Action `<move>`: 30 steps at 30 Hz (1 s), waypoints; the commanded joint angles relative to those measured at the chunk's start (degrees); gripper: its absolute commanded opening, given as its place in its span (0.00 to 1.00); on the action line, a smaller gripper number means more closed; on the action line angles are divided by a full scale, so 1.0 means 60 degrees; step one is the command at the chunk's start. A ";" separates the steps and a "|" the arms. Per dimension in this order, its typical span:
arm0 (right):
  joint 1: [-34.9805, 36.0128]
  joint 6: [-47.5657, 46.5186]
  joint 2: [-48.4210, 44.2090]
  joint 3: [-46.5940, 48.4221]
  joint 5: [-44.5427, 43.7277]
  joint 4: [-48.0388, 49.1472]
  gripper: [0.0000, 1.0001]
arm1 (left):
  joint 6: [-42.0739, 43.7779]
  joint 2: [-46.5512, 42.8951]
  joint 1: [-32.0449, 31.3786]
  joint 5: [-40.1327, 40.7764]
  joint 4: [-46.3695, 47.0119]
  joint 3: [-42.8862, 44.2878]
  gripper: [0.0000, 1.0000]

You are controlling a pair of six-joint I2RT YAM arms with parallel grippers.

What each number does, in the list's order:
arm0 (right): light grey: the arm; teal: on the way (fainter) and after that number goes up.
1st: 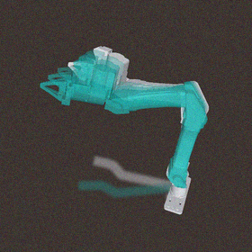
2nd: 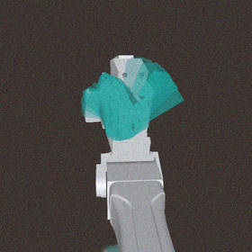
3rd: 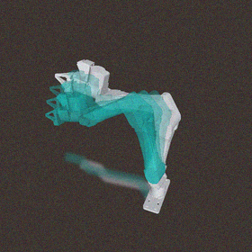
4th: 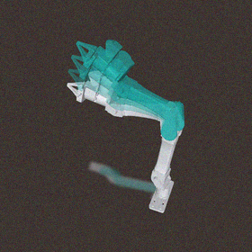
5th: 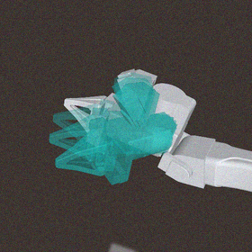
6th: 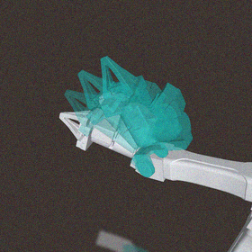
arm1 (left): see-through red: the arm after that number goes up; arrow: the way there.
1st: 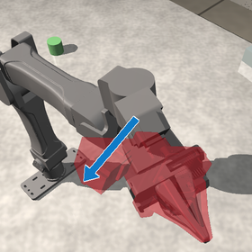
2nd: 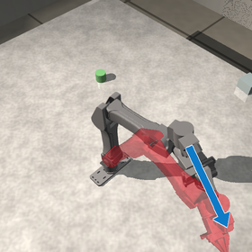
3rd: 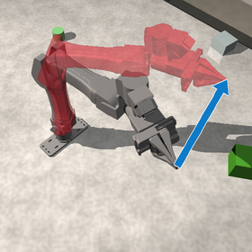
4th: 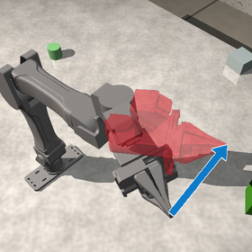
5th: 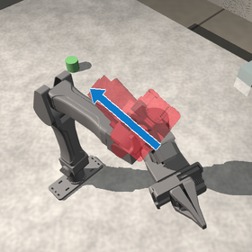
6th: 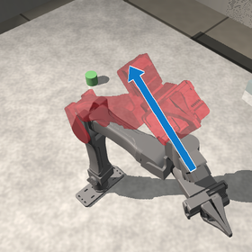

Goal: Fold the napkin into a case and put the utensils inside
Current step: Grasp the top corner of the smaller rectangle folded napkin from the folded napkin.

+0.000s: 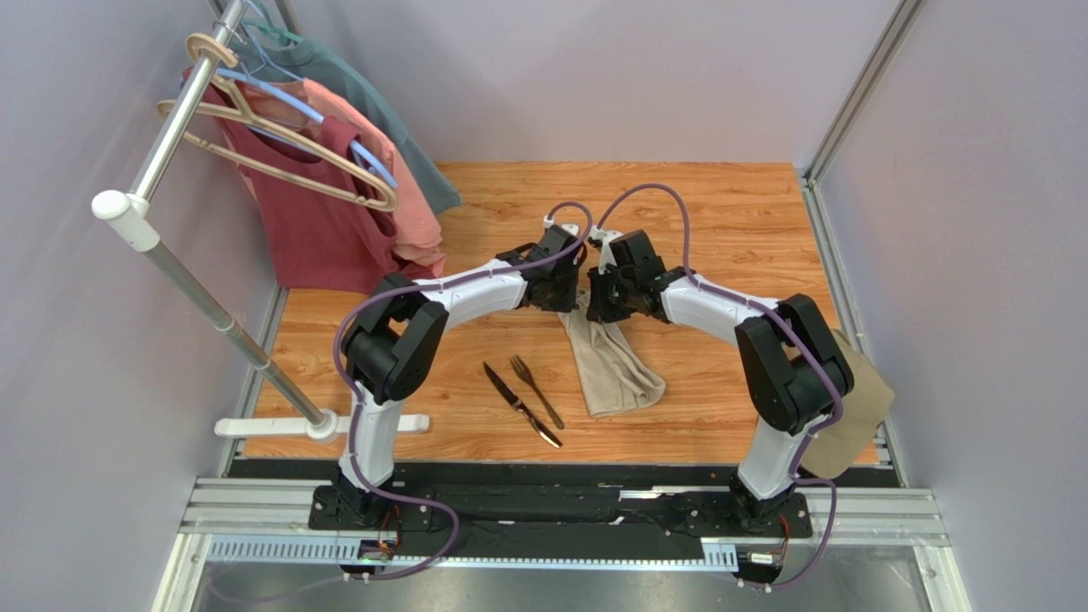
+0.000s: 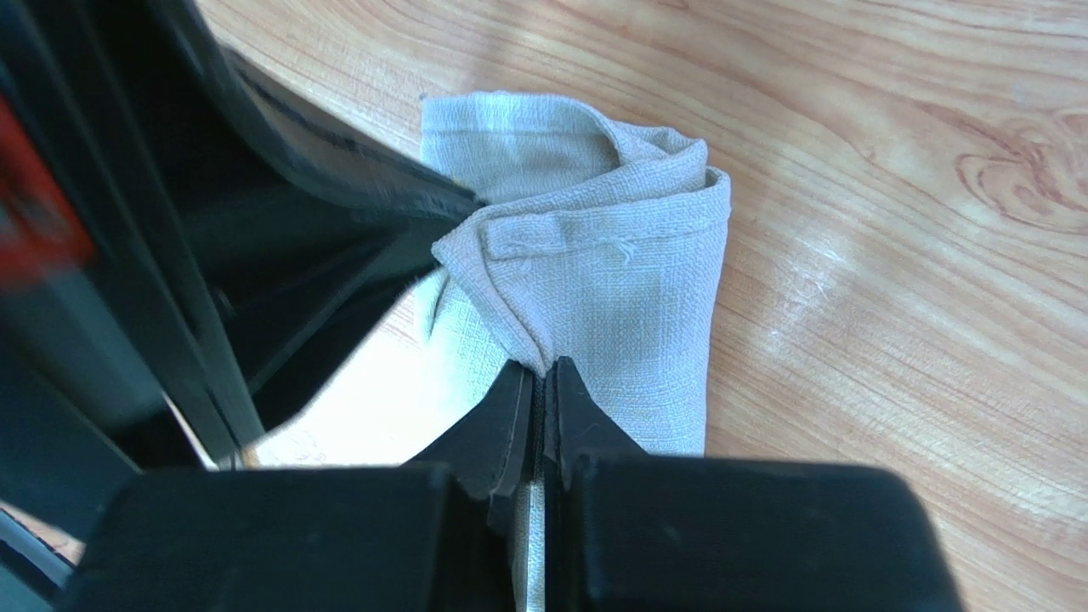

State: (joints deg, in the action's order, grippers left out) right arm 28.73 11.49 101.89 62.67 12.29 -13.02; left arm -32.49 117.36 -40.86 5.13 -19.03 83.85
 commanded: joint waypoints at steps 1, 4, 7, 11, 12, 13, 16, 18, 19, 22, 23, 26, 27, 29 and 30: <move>-0.0028 -0.0288 -0.0326 -0.0001 0.0074 -0.0218 0.00 | -0.0532 -0.0180 0.0262 -0.0386 0.0153 0.0072 0.00; -0.0042 -0.0347 -0.0311 -0.0089 0.0323 -0.0116 0.00 | -0.0517 -0.0341 0.0262 -0.0357 0.0285 -0.0030 0.00; -0.0028 -0.0347 -0.0238 -0.0031 0.0411 -0.0145 0.00 | -0.0518 -0.0502 0.0277 -0.0326 0.0373 -0.0089 0.00; 0.0104 -0.0376 0.0026 0.0218 0.0354 -0.0408 0.00 | -0.0532 -0.0751 0.0263 -0.0561 0.0782 -0.0322 0.00; 0.0104 -0.0376 0.0113 0.0233 0.0324 -0.0394 0.00 | -0.0532 -0.0795 0.0262 -0.0619 0.0899 -0.0381 0.00; 0.0119 -0.0347 0.0143 0.0247 0.0309 -0.0409 0.00 | -0.0503 -0.0839 0.0262 -0.0678 0.0973 -0.0411 0.00; 0.0148 -0.0361 0.0231 0.0335 0.0295 -0.0438 0.00 | -0.0474 -0.0985 0.0219 -0.0679 0.1120 -0.0542 0.00; 0.0163 -0.0362 0.0275 0.0408 0.0265 -0.0540 0.00 | -0.0474 -0.1117 0.0204 -0.0693 0.1325 -0.0718 0.00; 0.0192 -0.0391 0.0318 0.0452 0.0280 -0.0584 0.00 | -0.0430 -0.1147 0.0204 -0.0679 0.1354 -0.0762 0.00; 0.0250 -0.0391 0.0377 0.0467 0.0221 -0.0614 0.00 | -0.0269 -0.1381 0.0116 -0.0459 0.1515 -0.0953 0.00; 0.0251 -0.0376 0.0406 0.0467 0.0265 -0.0614 0.00 | -0.0254 -0.1483 0.0101 -0.0415 0.1617 -0.1011 0.00; 0.0265 -0.0288 0.0479 0.0525 0.0207 -0.0657 0.00 | -0.0137 -0.1586 0.0057 -0.0415 0.1691 -0.1099 0.00; 0.0265 -0.0288 0.0494 0.0555 0.0236 -0.0658 0.00 | -0.0108 -0.1616 0.0014 -0.0400 0.1750 -0.1129 0.00; 0.0309 -0.0288 0.0523 0.0686 0.0192 -0.0789 0.00 | 0.0024 -0.1631 -0.0045 -0.0400 0.1867 -0.1144 0.00; 0.0338 -0.0288 0.0553 0.0731 0.0192 -0.0819 0.00 | 0.0053 -0.1616 -0.0060 -0.0444 0.1838 -0.1129 0.00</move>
State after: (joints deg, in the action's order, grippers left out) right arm 30.00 10.07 104.22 64.23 13.56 -16.45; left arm -34.11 110.91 -40.58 1.93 -11.66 77.14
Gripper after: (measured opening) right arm 0.024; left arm 0.007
